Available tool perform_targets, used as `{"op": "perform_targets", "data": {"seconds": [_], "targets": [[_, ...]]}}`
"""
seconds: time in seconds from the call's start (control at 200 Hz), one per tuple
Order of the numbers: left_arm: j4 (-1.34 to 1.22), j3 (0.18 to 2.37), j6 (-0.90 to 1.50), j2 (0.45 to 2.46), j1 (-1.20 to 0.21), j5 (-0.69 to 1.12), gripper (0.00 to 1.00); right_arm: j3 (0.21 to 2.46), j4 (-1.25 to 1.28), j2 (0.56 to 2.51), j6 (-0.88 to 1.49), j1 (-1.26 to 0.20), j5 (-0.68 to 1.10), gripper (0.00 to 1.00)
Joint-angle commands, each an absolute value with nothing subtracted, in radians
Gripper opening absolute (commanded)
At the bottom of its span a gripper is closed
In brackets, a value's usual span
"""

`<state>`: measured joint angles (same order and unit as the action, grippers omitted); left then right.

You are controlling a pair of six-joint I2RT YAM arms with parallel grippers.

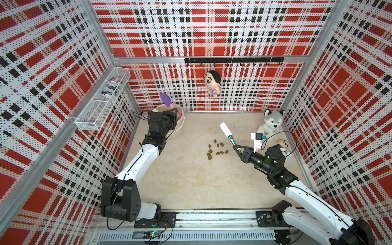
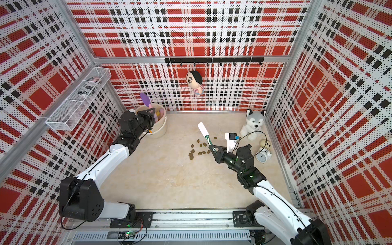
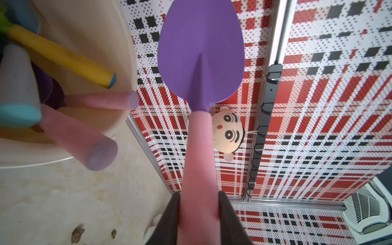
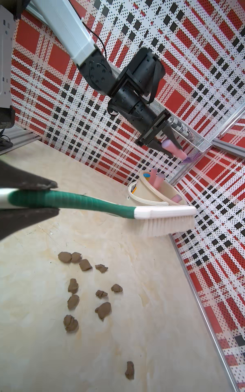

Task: Brush the soil off the hand trowel and place it into the bucket
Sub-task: Place the hand trowel in the bucket.

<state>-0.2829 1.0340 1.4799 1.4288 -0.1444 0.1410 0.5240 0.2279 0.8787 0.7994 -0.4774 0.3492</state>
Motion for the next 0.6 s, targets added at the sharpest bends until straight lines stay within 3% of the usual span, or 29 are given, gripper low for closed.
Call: {"op": "perform_targets", "data": {"seconds": [0.0,0.21,0.281,0.456,0.591], "targets": [[-0.453,0.981,1.641,1.466,-0.132,0.244,0.0,0.521,0.23,0.861,0.78,-0.477,0.331,0.0],[-0.491,0.948,1.665,1.481,-0.112,0.226,0.0,0.519,0.227,0.86,0.785,-0.478,0.33,0.0],[-0.492,0.935,1.664,1.474,-0.095,0.208,0.13,0.519,0.219,0.857,0.782,-0.478,0.328,0.0],[-0.497,0.932,1.637,1.465,-0.059,0.197,0.26,0.517,0.204,0.845,0.779,-0.477,0.315,0.0],[-0.524,0.941,1.627,1.482,-0.043,0.231,0.52,0.516,0.204,0.847,0.78,-0.478,0.313,0.0]]}}
